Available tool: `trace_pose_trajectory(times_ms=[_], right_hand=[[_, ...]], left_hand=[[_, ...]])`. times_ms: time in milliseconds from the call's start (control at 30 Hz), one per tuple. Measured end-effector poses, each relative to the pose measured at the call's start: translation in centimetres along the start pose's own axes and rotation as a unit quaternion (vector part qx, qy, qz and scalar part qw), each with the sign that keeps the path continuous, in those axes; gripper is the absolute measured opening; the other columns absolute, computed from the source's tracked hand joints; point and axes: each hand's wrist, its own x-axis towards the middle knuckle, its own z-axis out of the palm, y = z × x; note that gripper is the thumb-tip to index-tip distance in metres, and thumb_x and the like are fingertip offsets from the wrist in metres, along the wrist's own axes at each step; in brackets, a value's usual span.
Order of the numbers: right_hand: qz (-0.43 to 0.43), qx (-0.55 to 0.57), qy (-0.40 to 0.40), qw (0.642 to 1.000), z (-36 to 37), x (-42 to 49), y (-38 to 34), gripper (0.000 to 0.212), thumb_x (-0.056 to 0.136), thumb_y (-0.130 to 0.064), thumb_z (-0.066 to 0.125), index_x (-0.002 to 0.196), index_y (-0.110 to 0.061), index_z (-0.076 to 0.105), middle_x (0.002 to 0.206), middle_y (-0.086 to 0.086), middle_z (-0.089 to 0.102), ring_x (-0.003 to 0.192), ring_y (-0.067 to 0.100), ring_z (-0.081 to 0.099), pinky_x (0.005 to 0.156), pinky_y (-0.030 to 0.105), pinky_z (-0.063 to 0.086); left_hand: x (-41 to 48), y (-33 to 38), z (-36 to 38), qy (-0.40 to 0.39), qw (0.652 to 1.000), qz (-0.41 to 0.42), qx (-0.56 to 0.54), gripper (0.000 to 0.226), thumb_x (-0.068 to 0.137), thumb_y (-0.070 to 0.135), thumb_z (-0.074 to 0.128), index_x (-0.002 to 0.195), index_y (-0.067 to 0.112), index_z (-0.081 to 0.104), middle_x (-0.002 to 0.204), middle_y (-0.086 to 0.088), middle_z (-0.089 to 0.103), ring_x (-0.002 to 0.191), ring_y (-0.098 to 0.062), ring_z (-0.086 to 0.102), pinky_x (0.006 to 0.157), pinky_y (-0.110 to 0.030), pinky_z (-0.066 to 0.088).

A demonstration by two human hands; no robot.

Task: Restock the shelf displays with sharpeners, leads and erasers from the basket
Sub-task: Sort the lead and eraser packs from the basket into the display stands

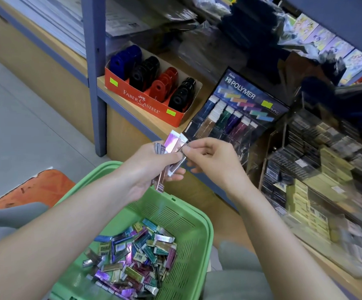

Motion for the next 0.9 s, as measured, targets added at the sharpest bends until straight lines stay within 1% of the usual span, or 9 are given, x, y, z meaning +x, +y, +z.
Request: trace_pose_trajectory(times_ms=[200, 367, 433, 500, 600, 667, 733, 800, 900], right_hand=[[0.053, 0.138, 0.000, 0.989, -1.0, -0.2, 0.3, 0.009, 0.083, -0.011, 0.071, 0.092, -0.012, 0.067, 0.081, 0.006, 0.074, 0.074, 0.012, 0.070, 0.067, 0.017, 0.056], [0.092, 0.241, 0.026, 0.966, -0.2, -0.3, 0.5, 0.027, 0.083, -0.015, 0.070, 0.108, -0.005, 0.065, 0.097, 0.008, 0.073, 0.091, 0.016, 0.070, 0.084, 0.025, 0.056], [0.116, 0.257, 0.001, 0.959, 0.8, -0.6, 0.9, 0.021, 0.084, -0.019, 0.070, 0.101, -0.008, 0.068, 0.095, 0.002, 0.072, 0.092, 0.012, 0.068, 0.093, 0.028, 0.052], [0.133, 0.232, -0.017, 0.963, 1.8, -1.3, 1.0, 0.011, 0.086, -0.026, 0.068, 0.085, -0.015, 0.069, 0.085, -0.004, 0.071, 0.086, 0.009, 0.065, 0.093, 0.026, 0.050], [0.076, 0.222, 0.055, 0.971, 1.7, -1.4, 0.5, 0.020, 0.092, -0.028, 0.059, 0.087, -0.010, 0.066, 0.085, 0.003, 0.071, 0.085, 0.015, 0.068, 0.088, 0.031, 0.054], [0.031, 0.232, 0.133, 0.963, 0.2, -1.3, -0.4, 0.023, 0.096, -0.028, 0.053, 0.089, -0.008, 0.060, 0.076, -0.001, 0.066, 0.069, 0.008, 0.067, 0.070, 0.023, 0.057], [-0.006, 0.178, 0.211, 0.961, -2.1, -0.8, -0.6, 0.024, 0.098, -0.032, 0.048, 0.084, -0.015, 0.058, 0.067, -0.007, 0.055, 0.051, 0.004, 0.052, 0.051, 0.020, 0.046], [-0.035, 0.059, 0.253, 0.965, -4.7, 0.2, 0.4, 0.025, 0.100, -0.033, 0.042, 0.084, -0.023, 0.059, 0.066, -0.010, 0.049, 0.054, 0.006, 0.043, 0.053, 0.024, 0.037], [-0.016, -0.087, 0.289, 0.953, -7.8, 2.0, 2.8, 0.024, 0.100, -0.027, 0.045, 0.114, -0.016, 0.061, 0.098, 0.005, 0.063, 0.084, 0.021, 0.062, 0.076, 0.029, 0.048]], left_hand=[[-0.1, -0.3, 0.0, -0.003, 1.000, -0.015, 0.003, 0.020, 0.089, 0.015, 0.062, 0.106, 0.004, 0.064, 0.090, -0.012, 0.073, 0.072, -0.017, 0.071, 0.061, -0.021, 0.057], [-0.2, 0.2, 0.2, 0.017, 1.000, -0.003, 0.016, 0.012, 0.085, 0.013, 0.065, 0.096, 0.006, 0.066, 0.077, -0.006, 0.071, 0.057, -0.007, 0.066, 0.049, -0.015, 0.050], [0.0, 0.0, 0.3, 0.041, 0.999, -0.001, 0.024, 0.012, 0.085, 0.012, 0.065, 0.094, 0.004, 0.065, 0.074, -0.005, 0.066, 0.049, -0.005, 0.059, 0.047, -0.015, 0.047], [0.1, -0.3, 0.4, 0.059, 0.998, -0.004, 0.026, 0.015, 0.084, 0.012, 0.067, 0.095, 0.002, 0.065, 0.078, -0.009, 0.066, 0.055, -0.010, 0.059, 0.055, -0.021, 0.049], [0.2, -0.4, 0.4, 0.055, 0.997, -0.011, -0.046, 0.020, 0.083, 0.006, 0.066, 0.102, 0.002, 0.063, 0.078, -0.008, 0.073, 0.064, -0.013, 0.070, 0.062, -0.023, 0.058], [0.4, -0.3, 0.4, 0.054, 0.996, -0.009, -0.068, 0.031, 0.083, 0.004, 0.065, 0.113, -0.001, 0.059, 0.088, -0.014, 0.071, 0.073, -0.017, 0.072, 0.068, -0.027, 0.059], [0.6, -0.4, 0.4, 0.054, 0.997, -0.011, -0.062, 0.035, 0.084, 0.004, 0.065, 0.117, -0.001, 0.056, 0.092, -0.016, 0.069, 0.076, -0.019, 0.072, 0.070, -0.029, 0.059], [0.6, -0.5, 0.5, 0.052, 0.997, -0.018, -0.055, 0.028, 0.085, 0.005, 0.065, 0.111, 0.001, 0.057, 0.092, -0.017, 0.069, 0.077, -0.020, 0.072, 0.071, -0.030, 0.059], [0.5, -0.5, 0.7, 0.048, 0.997, -0.022, -0.060, 0.013, 0.085, 0.003, 0.065, 0.093, 0.005, 0.056, 0.094, -0.018, 0.067, 0.077, -0.020, 0.071, 0.064, -0.027, 0.059]])
